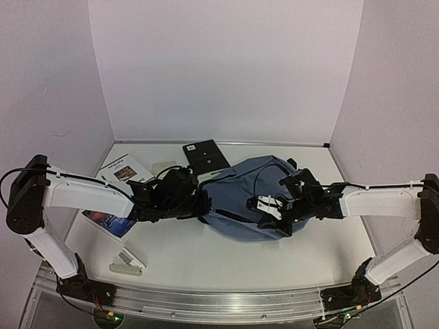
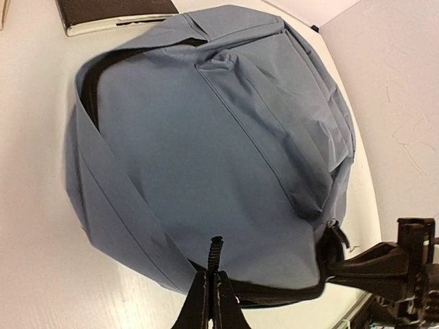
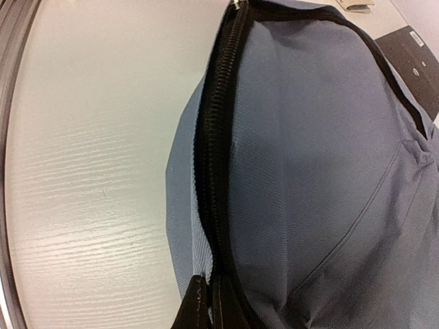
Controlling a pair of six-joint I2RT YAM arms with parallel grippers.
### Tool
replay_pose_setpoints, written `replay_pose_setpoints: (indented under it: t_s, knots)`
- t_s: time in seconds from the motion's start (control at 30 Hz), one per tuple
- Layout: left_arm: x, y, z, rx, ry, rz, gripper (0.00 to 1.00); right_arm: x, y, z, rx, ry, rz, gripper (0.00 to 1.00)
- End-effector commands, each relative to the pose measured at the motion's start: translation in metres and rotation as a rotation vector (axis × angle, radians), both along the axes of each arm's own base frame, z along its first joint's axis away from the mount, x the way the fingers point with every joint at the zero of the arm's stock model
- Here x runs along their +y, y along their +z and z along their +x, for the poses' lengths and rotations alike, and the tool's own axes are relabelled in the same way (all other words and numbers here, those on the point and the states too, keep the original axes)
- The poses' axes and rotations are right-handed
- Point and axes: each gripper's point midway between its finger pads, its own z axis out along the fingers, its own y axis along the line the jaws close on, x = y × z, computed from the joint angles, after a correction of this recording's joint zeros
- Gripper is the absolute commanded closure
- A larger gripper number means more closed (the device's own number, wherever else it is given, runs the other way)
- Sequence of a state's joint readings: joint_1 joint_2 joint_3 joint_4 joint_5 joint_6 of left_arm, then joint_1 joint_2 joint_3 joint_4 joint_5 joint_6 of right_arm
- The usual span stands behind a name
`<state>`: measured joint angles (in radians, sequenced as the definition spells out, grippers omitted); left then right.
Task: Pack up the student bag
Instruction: Unzip the student bag at the center of the board.
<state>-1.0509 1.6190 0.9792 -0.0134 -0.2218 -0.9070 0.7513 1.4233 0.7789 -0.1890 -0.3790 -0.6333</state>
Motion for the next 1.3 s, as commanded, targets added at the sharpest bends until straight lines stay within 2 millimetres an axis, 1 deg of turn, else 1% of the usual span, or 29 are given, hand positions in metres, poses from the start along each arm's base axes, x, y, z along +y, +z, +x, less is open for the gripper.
replay_pose_setpoints:
  t_s: [0.0,0.07,0.13,0.17,0.23,0.3,0.33,0.37,0.47,0.53,0.57,0.63,0.73,0.87,0.93,1.0,1.03,1.07,1.13,1.23,1.27]
  knots:
    - [0.038,0.022,0.020,-0.082,0.085,0.040,1.00,-0.054,-0.023,-0.006,0.020,-0.030,-0.180,1.00]
    - [0.037,0.025,0.019,-0.092,0.059,0.031,1.00,-0.065,-0.025,-0.002,0.024,-0.036,-0.211,1.00]
    - [0.021,0.031,0.015,-0.096,-0.016,-0.010,1.00,-0.064,-0.021,0.001,0.058,-0.052,-0.228,0.98]
    - [0.011,0.033,0.012,-0.097,-0.061,-0.035,1.00,-0.060,-0.015,0.003,0.078,-0.058,-0.222,0.92]
    - [-0.009,0.033,0.006,-0.080,-0.136,-0.076,1.00,-0.049,-0.002,0.004,0.124,-0.058,-0.185,0.71]
    - [-0.029,0.033,-0.001,-0.067,-0.197,-0.108,1.00,-0.033,0.017,0.008,0.150,-0.061,-0.112,0.42]
    - [-0.037,0.029,-0.004,-0.053,-0.216,-0.113,1.00,-0.025,0.028,0.010,0.160,-0.063,-0.074,0.34]
    - [-0.043,0.028,-0.004,-0.047,-0.222,-0.121,1.00,-0.017,0.036,0.010,0.171,-0.059,-0.041,0.29]
    - [-0.055,0.026,-0.009,-0.021,-0.250,-0.168,1.00,0.007,0.058,0.009,0.209,-0.051,0.041,0.23]
    - [-0.056,0.028,-0.008,-0.019,-0.244,-0.187,1.00,0.021,0.066,0.006,0.223,-0.037,0.075,0.22]
    - [-0.056,0.029,-0.008,-0.021,-0.241,-0.192,1.00,0.027,0.065,0.005,0.233,-0.035,0.085,0.22]
    - [-0.054,0.033,-0.008,-0.025,-0.234,-0.198,1.00,0.039,0.066,0.005,0.242,-0.029,0.114,0.22]
    - [-0.054,0.038,-0.008,-0.030,-0.234,-0.207,1.00,0.057,0.058,0.009,0.253,-0.043,0.159,0.23]
    - [-0.056,0.038,-0.008,-0.020,-0.238,-0.201,1.00,0.081,0.052,0.012,0.265,-0.040,0.197,0.27]
    - [-0.056,0.037,-0.008,-0.014,-0.235,-0.199,1.00,0.090,0.044,0.009,0.278,-0.031,0.185,0.31]
    - [-0.055,0.038,-0.007,-0.016,-0.228,-0.201,1.00,0.095,0.033,0.007,0.296,-0.027,0.165,0.34]
    - [-0.054,0.038,-0.007,-0.017,-0.223,-0.201,1.00,0.095,0.028,0.006,0.300,-0.027,0.153,0.37]
    - [-0.052,0.039,-0.007,-0.018,-0.216,-0.200,1.00,0.094,0.023,0.006,0.300,-0.033,0.142,0.43]
    - [-0.048,0.038,-0.006,-0.019,-0.203,-0.197,1.00,0.088,0.015,0.008,0.284,-0.054,0.116,0.58]
    - [-0.038,0.035,-0.002,-0.018,-0.166,-0.183,1.00,0.079,0.015,0.010,0.245,-0.082,0.093,0.90]
    - [-0.033,0.033,0.001,-0.018,-0.145,-0.173,1.00,0.075,0.016,0.009,0.239,-0.084,0.088,0.96]
